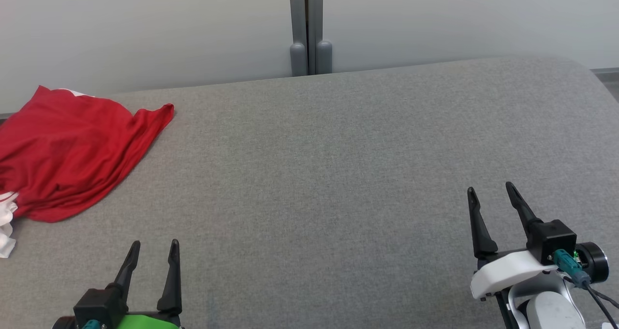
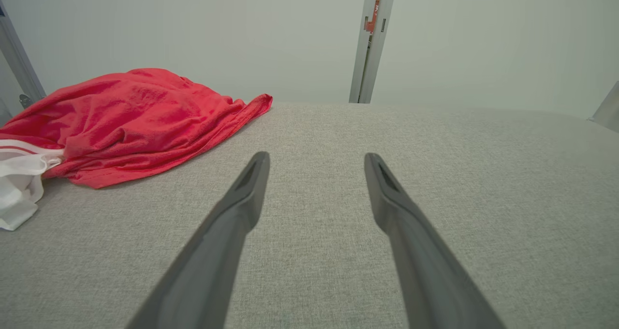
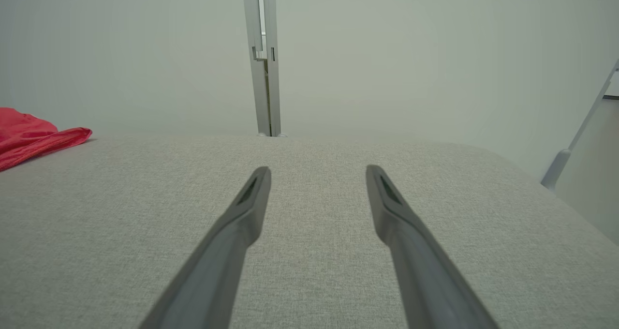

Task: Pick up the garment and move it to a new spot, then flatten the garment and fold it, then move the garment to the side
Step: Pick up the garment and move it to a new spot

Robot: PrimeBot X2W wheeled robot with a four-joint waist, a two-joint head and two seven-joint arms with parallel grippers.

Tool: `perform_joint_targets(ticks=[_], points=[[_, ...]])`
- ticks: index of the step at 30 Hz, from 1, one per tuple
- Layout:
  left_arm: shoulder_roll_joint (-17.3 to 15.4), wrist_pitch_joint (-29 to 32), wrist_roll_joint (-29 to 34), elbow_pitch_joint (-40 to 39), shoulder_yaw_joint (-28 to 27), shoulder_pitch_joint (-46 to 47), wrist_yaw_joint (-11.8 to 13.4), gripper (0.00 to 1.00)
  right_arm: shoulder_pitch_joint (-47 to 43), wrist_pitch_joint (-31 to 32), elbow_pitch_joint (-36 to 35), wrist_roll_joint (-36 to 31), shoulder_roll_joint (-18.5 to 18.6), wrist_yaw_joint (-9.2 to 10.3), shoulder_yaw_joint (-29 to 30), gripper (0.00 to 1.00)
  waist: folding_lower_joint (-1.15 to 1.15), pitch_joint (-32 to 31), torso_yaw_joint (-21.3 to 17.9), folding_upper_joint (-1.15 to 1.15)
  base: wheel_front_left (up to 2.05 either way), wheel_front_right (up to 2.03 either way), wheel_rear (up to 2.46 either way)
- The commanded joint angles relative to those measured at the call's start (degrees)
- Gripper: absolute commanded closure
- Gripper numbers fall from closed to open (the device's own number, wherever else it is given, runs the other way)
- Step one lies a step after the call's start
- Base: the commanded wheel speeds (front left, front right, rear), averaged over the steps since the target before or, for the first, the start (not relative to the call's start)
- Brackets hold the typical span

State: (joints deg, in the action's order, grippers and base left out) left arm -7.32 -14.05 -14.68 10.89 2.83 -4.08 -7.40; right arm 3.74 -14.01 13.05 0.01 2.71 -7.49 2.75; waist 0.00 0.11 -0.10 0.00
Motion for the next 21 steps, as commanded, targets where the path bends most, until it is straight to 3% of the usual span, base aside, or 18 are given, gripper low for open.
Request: perform_joint_targets(ticks=[1, 21], points=[[-0.5, -0.4, 1.0, -0.3, -0.1, -0.5, -0.2, 0.0, -0.2, -0.5, 0.1, -1.1, 0.3, 0.0, 0.0, 0.0, 0.0, 0.0, -0.1, 0.0, 0.0, 0.0, 0.0], [-0.5, -1.2, 0.9, 0.3, -0.2, -0.2, -0.1, 0.0, -0.4, -1.3, 0.9, -2.0, 0.3, 0.0, 0.0, 0.0, 0.0, 0.1, -1.1, 0.0, 0.0, 0.0, 0.0]])
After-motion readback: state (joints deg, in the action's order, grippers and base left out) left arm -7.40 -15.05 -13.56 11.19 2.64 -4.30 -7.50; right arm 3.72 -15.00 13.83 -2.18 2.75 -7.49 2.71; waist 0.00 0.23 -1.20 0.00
